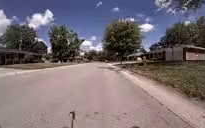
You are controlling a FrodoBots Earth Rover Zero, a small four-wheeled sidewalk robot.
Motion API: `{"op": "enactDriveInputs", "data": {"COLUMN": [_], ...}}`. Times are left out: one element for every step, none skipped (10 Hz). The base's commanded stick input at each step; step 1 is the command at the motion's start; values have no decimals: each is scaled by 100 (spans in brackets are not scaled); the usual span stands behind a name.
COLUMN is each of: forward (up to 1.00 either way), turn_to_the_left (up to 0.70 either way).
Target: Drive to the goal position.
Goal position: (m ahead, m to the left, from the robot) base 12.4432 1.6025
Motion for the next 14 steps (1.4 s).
{"op": "enactDriveInputs", "data": {"forward": [0,0,8,85,85,85,85,85,85,85,85,85,85,85], "turn_to_the_left": [0,0,0,0,0,0,0,0,0,0,0,0,0,0]}}
